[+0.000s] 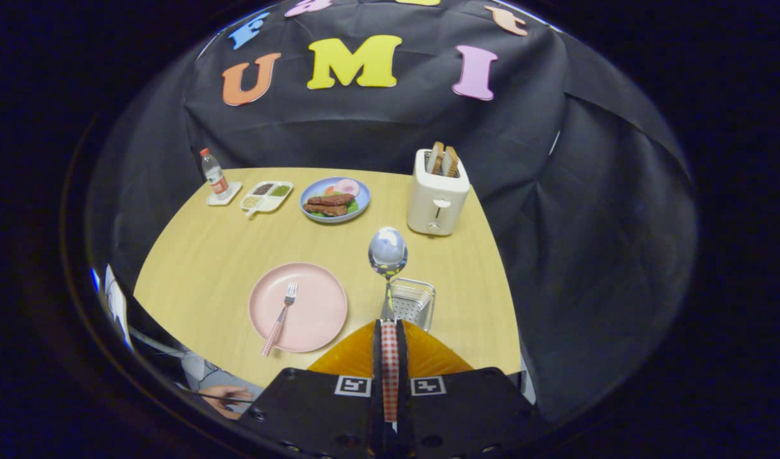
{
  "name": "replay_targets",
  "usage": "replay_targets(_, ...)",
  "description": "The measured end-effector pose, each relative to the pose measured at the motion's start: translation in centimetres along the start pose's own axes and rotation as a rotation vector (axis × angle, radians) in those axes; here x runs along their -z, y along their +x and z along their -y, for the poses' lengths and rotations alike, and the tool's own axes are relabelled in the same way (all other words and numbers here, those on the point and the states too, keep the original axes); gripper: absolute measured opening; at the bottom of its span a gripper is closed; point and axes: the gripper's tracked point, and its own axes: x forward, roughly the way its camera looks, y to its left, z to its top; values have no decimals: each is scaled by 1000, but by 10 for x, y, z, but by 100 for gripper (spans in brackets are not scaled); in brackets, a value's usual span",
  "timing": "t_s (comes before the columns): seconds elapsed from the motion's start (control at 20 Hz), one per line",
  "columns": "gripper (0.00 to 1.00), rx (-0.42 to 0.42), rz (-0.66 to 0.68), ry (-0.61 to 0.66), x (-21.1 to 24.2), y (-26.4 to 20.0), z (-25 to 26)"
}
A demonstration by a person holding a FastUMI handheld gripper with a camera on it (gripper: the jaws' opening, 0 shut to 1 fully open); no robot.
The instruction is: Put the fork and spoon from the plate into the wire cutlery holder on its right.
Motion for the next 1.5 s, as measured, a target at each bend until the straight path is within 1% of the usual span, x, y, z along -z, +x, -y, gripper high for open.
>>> replay_targets(0.1, 8, -18, -50, -2, 3, -6, 9)
replay_targets(0.2, 8, -16, -103, -37, 5, -6, 24)
replay_targets(0.4, 8, -27, -195, -133, 18, 14, 39)
replay_targets(0.55, 8, -124, -344, -78, 39, 32, 25)
replay_targets(0.75, 8, -185, -469, 30, 39, 56, 20)
replay_targets(0.9, 8, -183, -563, 93, 42, 74, 20)
replay_targets(1.05, 8, -173, -616, 123, 40, 91, 18)
replay_targets(1.25, 8, -193, -686, 164, 35, 108, 8)
replay_targets(1.35, 8, -196, -745, 189, 38, 112, 6)
replay_targets(1.5, 8, -168, -820, 194, 48, 117, 7)
